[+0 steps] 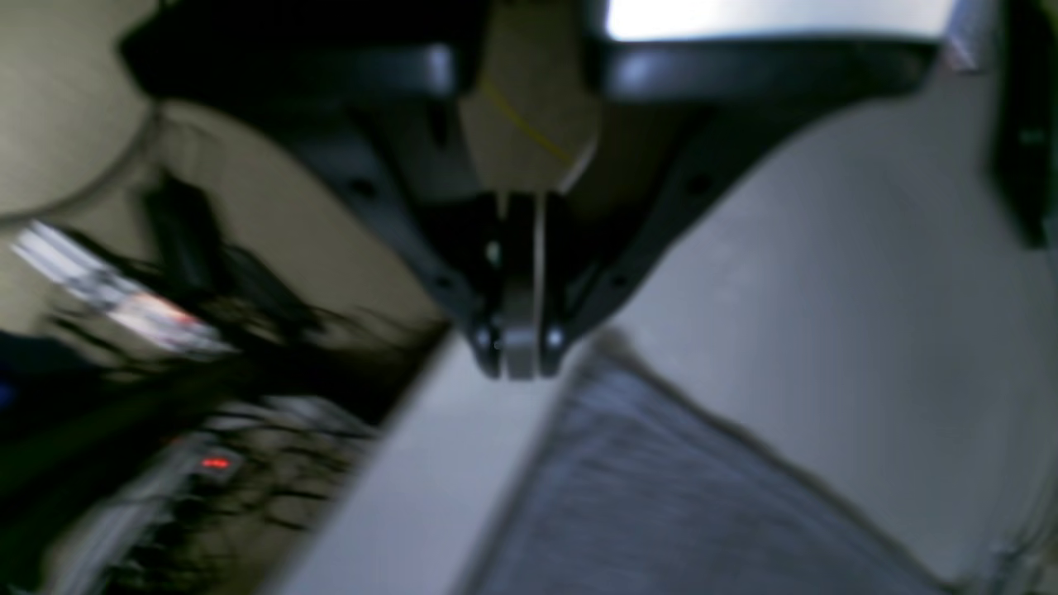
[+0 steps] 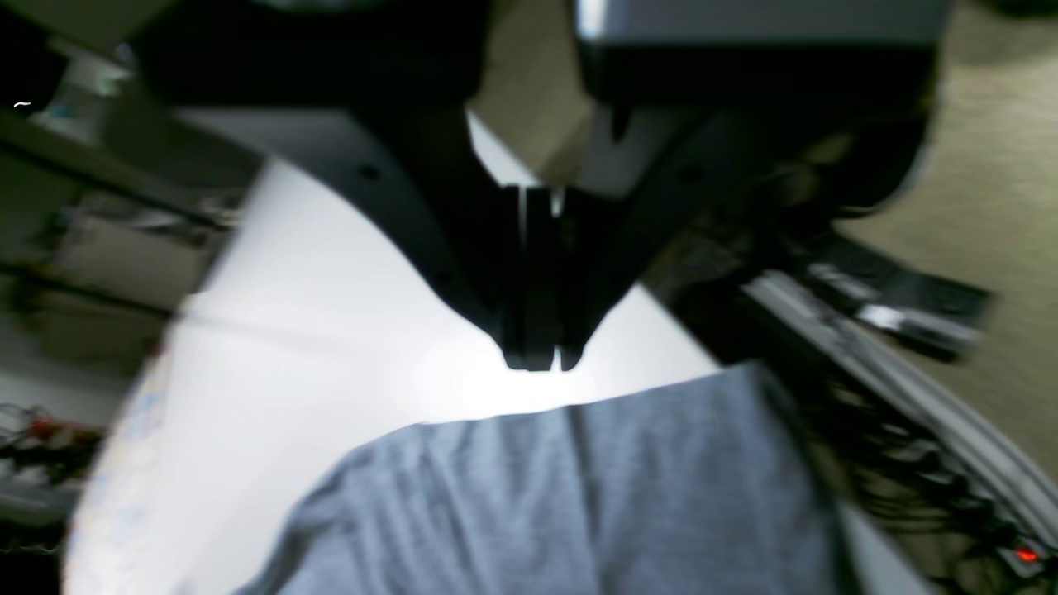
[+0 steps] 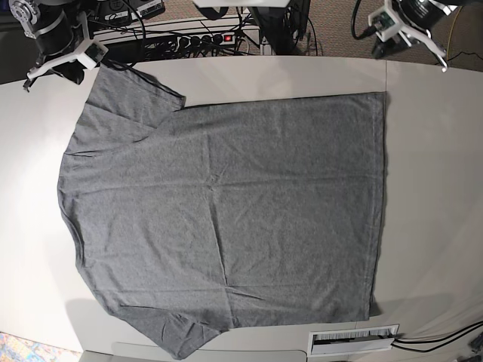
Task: Fold the T-shirt properly
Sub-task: 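Move both grippers down to the shirt's shoulder-side corners and grasp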
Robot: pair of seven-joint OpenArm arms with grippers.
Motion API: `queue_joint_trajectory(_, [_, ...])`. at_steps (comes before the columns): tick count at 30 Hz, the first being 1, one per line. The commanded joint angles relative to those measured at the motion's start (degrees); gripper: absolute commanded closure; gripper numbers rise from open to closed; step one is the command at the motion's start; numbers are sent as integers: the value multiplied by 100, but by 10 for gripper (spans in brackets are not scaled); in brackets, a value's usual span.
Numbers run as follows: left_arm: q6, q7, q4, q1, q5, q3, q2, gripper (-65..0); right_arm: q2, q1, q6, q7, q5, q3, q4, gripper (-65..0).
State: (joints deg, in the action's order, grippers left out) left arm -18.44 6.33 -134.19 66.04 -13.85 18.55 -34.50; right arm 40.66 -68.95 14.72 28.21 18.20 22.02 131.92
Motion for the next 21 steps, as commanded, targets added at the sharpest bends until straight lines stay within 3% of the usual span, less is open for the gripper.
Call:
queue_joint_trajectory(1, [68,-201,-81,-28,2,28,-79,0,46,28,-81,-35,105,59,79,0])
queue_joint_trajectory(5, [55,-706,-81,-461,-37,26,-251,0,44,302,-83,48,116,59,79,0])
queue_joint_trajectory(12, [57,-942,498,-1419,-94,-498,-295,0,44,706,48,162,-138,55,79,0])
queue_joint_trajectory(14, [63,-942,866,-1777,-411,-903,-369,0,44,706,273,170,-144,52,79,0])
queue_joint_trajectory(15, [66,-942,1064,-1967,-632,-1115,-409,0,44,706,330,205,-144,55,79,-30])
queue_joint_trajectory(17, [192,-940,1462,-2341,-1027,-1528,-481,0,44,706,348,315,-144,55,79,-89])
queue_joint_trajectory(19, [350,-940,1823,-2723,-1338,-1888,-557,0,44,706,348,378,-144,55,79,-98])
queue_joint_trajectory(21, [348,-935,2109,-3058,-1543,-2194,-654,-103,42,706,348,411,-144,55,79,-98])
